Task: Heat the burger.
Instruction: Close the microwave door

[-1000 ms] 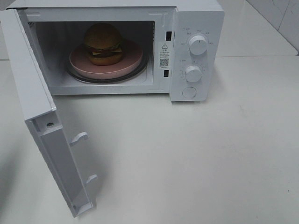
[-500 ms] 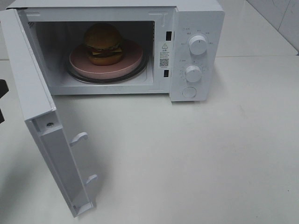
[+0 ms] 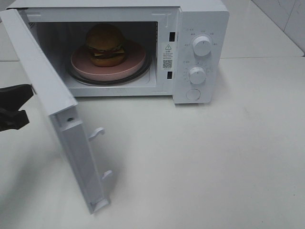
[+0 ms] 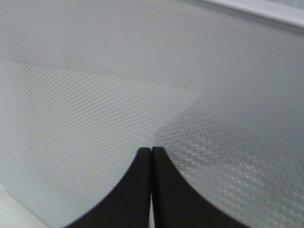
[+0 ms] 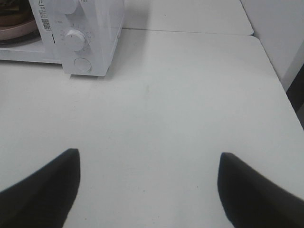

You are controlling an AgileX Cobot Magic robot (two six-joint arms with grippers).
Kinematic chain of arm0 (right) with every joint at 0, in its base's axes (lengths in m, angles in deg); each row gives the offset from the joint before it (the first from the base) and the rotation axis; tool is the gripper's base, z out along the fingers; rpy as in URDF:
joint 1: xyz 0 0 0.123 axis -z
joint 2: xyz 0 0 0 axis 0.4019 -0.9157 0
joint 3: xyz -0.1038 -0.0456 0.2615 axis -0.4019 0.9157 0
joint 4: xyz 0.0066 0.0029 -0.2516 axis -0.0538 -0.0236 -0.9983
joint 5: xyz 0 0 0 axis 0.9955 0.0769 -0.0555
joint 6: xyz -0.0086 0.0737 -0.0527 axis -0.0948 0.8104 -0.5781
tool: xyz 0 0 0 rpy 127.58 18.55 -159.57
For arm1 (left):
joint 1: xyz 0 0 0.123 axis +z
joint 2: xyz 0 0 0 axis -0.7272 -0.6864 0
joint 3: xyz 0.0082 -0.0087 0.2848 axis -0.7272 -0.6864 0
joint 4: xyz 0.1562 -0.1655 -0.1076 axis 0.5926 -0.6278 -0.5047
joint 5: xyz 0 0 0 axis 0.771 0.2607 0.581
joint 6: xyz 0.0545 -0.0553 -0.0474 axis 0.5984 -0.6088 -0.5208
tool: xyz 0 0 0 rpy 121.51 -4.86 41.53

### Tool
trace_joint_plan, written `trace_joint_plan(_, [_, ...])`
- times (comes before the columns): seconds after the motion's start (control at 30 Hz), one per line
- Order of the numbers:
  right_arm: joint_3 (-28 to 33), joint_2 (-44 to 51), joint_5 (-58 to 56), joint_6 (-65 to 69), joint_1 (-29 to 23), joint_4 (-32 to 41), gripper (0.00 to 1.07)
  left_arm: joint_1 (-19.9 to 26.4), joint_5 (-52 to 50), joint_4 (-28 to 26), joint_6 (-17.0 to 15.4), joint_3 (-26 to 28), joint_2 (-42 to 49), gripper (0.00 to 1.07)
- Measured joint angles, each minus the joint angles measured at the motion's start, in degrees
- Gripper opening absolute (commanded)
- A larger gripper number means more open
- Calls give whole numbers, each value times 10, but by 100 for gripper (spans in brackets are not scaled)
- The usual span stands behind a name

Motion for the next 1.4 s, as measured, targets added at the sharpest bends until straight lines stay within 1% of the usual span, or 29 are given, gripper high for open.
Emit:
trace_joint_plan(0.03, [0, 0, 0, 0, 0, 0, 75, 0, 0, 0, 0, 0, 0, 0])
trace_joint_plan(0.07, [0, 0, 0, 0, 0, 0, 75, -35, -2, -40, 26, 5, -8, 0])
trace_joint_plan(0.1, [0, 0, 0, 0, 0, 0, 75, -35, -2, -40, 26, 5, -8, 0])
trace_joint_plan(0.13, [0, 0, 0, 0, 0, 0, 75, -66, -4, -84, 48, 6, -17, 0])
trace_joint_plan(0.17, [0, 0, 0, 0, 0, 0, 75, -78, -4, -105, 56, 7, -21, 0])
trace_joint_plan(0.2, [0, 0, 0, 0, 0, 0, 75, -78, -4, -105, 56, 7, -21, 0])
trace_joint_plan(0.23, [0, 0, 0, 0, 0, 0, 75, -109, -4, -154, 74, 11, -29, 0])
trace_joint_plan(0.27, [0, 0, 0, 0, 0, 0, 75, -109, -4, -154, 74, 11, -29, 0])
trace_joint_plan(0.3, [0, 0, 0, 0, 0, 0, 75, -138, -5, -190, 87, 19, -37, 0])
trace_joint_plan(0.37, [0, 0, 0, 0, 0, 0, 75, -150, -5, -201, 91, 26, -41, 0])
trace_joint_plan(0.4, [0, 0, 0, 0, 0, 0, 75, -176, -7, -219, 100, 46, -51, 0])
trace_joint_plan(0.43, [0, 0, 0, 0, 0, 0, 75, -176, -7, -219, 100, 46, -51, 0])
trace_joint_plan(0.5, [0, 0, 0, 0, 0, 0, 75, -210, -10, -248, 117, 75, -66, 0])
trace_joint_plan(0.53, [0, 0, 0, 0, 0, 0, 75, -210, -10, -248, 117, 75, -66, 0])
trace_joint_plan(0.57, [0, 0, 0, 0, 0, 0, 74, -231, -10, -276, 131, 98, -79, 0])
trace_joint_plan(0.63, [0, 0, 0, 0, 0, 0, 74, -239, -10, -286, 138, 108, -84, 0])
trace_joint_plan(0.7, [0, 0, 0, 0, 0, 0, 74, -268, 1, -329, 154, 152, -109, 0])
trace_joint_plan(0.77, [0, 0, 0, 0, 0, 0, 74, -272, 5, -334, 155, 161, -115, 0])
trace_joint_plan(0.8, [0, 0, 0, 0, 0, 0, 74, -281, 17, -344, 157, 185, -127, 0])
trace_joint_plan(0.83, [0, 0, 0, 0, 0, 0, 74, -281, 17, -344, 157, 185, -127, 0])
trace_joint_plan(0.9, [0, 0, 0, 0, 0, 0, 74, -288, 40, -348, 159, 219, -148, 0])
trace_joint_plan(0.93, [0, 0, 0, 0, 0, 0, 74, -288, 40, -348, 159, 219, -148, 0])
trace_joint_plan(0.97, [0, 0, 0, 0, 0, 0, 74, -289, 54, -348, 159, 243, -161, 0])
trace_joint_plan(1.0, [0, 0, 0, 0, 0, 0, 74, -289, 54, -348, 159, 243, -161, 0])
trace_joint_plan(1.07, [0, 0, 0, 0, 0, 0, 74, -289, 77, -350, 159, 278, -180, 0])
trace_joint_plan(1.17, [0, 0, 0, 0, 0, 0, 74, -289, 83, -351, 159, 290, -188, 0])
trace_joint_plan(1.23, [0, 0, 0, 0, 0, 0, 74, -289, 96, -351, 161, 335, -214, 0])
trace_joint_plan(1.27, [0, 0, 0, 0, 0, 0, 74, -289, 96, -351, 161, 335, -214, 0])
trace_joint_plan(1.4, [0, 0, 0, 0, 0, 0, 74, -289, 101, -351, 161, 372, -239, 0])
